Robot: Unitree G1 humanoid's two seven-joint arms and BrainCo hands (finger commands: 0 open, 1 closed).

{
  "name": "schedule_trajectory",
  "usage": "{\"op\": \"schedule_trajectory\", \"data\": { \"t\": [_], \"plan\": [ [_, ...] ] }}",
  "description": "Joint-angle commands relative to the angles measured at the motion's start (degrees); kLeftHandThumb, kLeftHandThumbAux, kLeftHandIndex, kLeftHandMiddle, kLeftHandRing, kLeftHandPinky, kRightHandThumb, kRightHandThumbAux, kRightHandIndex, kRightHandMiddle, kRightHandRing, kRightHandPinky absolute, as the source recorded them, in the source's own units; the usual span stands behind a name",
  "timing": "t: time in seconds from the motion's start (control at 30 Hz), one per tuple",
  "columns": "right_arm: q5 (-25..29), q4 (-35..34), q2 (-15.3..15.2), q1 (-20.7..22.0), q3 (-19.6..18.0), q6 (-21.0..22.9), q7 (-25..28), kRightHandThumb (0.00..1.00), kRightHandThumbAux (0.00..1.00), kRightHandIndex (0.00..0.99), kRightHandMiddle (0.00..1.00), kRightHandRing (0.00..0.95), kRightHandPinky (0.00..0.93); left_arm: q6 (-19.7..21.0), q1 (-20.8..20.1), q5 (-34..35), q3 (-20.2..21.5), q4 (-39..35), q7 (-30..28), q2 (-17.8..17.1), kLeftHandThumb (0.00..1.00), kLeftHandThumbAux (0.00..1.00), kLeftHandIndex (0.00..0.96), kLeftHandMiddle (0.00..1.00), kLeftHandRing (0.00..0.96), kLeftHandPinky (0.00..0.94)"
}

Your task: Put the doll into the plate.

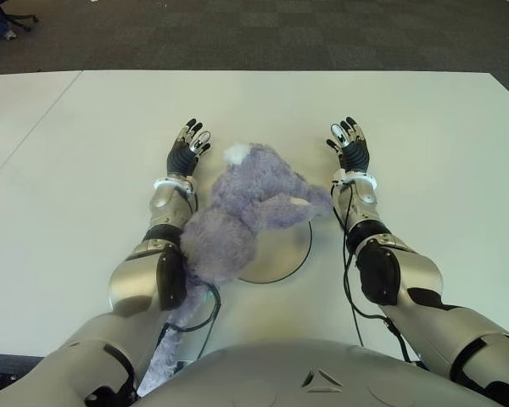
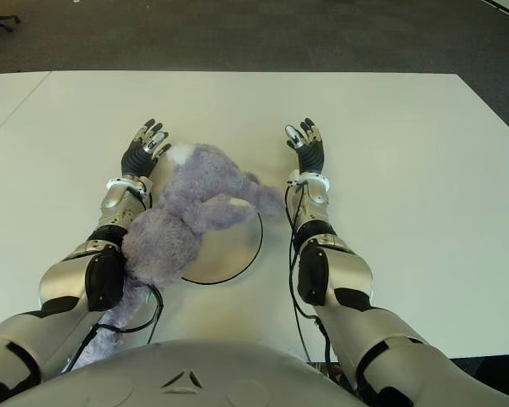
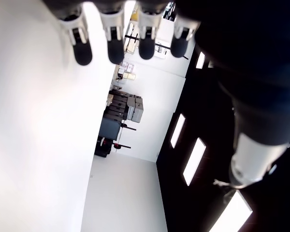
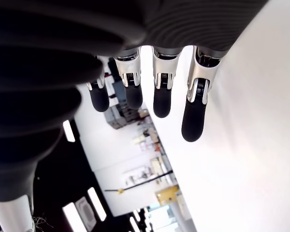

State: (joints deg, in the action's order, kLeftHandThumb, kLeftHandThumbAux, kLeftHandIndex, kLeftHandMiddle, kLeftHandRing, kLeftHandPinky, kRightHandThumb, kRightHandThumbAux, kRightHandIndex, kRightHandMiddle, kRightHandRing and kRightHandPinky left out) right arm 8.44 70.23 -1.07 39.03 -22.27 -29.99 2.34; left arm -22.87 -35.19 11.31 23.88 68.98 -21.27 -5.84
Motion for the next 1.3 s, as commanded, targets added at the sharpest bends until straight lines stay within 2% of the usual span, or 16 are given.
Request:
{"op": "schedule_trajectory", "data": {
  "t": [0.03,0.17,0.27,0.37,0.43,0.47,0.6,0.9,1.03,1.3],
  "plan": [
    [-9.7,5.9,2.4,-21.2,7.5,-5.7,-9.9,0.0,0.715,0.227,0.286,0.278,0.272,6.6,13.9,0.1,0.4,7.9,0.1,3.0,0.0,0.683,0.053,0.075,0.088,0.125],
    [-17.3,4.9,1.5,-24.0,13.4,-10.9,-19.6,0.0,0.747,0.231,0.289,0.285,0.291,6.4,14.0,0.3,0.5,7.8,-0.5,2.9,0.0,0.679,0.052,0.074,0.086,0.122],
    [-21.7,3.8,0.8,-24.4,16.8,-13.0,-26.1,0.0,0.771,0.25,0.298,0.301,0.328,6.4,14.1,0.3,0.6,7.8,-0.9,2.7,0.0,0.677,0.052,0.072,0.083,0.116],
    [-27.2,2.9,-0.6,-24.8,20.9,-12.5,-33.8,0.0,0.797,0.262,0.291,0.304,0.321,6.4,14.1,0.3,0.5,7.8,-1.3,2.7,0.0,0.674,0.052,0.071,0.081,0.114],
    [-29.3,2.8,-1.1,-25.0,22.9,-11.6,-36.9,0.0,0.806,0.266,0.286,0.3,0.313,6.5,14.1,0.4,0.6,7.8,-1.2,2.6,0.0,0.673,0.051,0.07,0.08,0.114],
    [-30.0,2.8,-1.3,-25.1,23.7,-11.1,-38.1,0.0,0.815,0.27,0.279,0.289,0.276,6.5,14.1,0.4,0.6,7.8,-1.2,2.6,0.0,0.669,0.051,0.07,0.079,0.113],
    [-31.0,4.2,-2.0,-25.8,26.0,-8.4,-40.4,0.0,0.827,0.267,0.268,0.268,0.234,6.3,14.2,0.2,0.5,7.8,-1.0,2.5,0.0,0.667,0.052,0.07,0.078,0.111],
    [-27.6,4.8,-2.4,-23.5,25.9,-6.3,-36.7,0.0,0.818,0.233,0.239,0.244,0.222,6.5,14.2,0.3,0.6,7.8,-1.3,2.3,0.0,0.678,0.05,0.069,0.079,0.116],
    [-23.9,6.0,-2.5,-22.4,23.2,-4.4,-31.9,0.0,0.778,0.216,0.233,0.236,0.218,6.8,14.1,0.1,0.4,7.8,-1.1,2.3,0.0,0.679,0.045,0.068,0.08,0.115],
    [-13.3,5.8,-0.5,-22.8,14.7,-6.4,-18.3,0.0,0.754,0.218,0.244,0.235,0.225,6.7,14.0,0.0,0.3,7.8,-0.9,2.2,0.0,0.666,0.046,0.071,0.081,0.111]
  ]
}}
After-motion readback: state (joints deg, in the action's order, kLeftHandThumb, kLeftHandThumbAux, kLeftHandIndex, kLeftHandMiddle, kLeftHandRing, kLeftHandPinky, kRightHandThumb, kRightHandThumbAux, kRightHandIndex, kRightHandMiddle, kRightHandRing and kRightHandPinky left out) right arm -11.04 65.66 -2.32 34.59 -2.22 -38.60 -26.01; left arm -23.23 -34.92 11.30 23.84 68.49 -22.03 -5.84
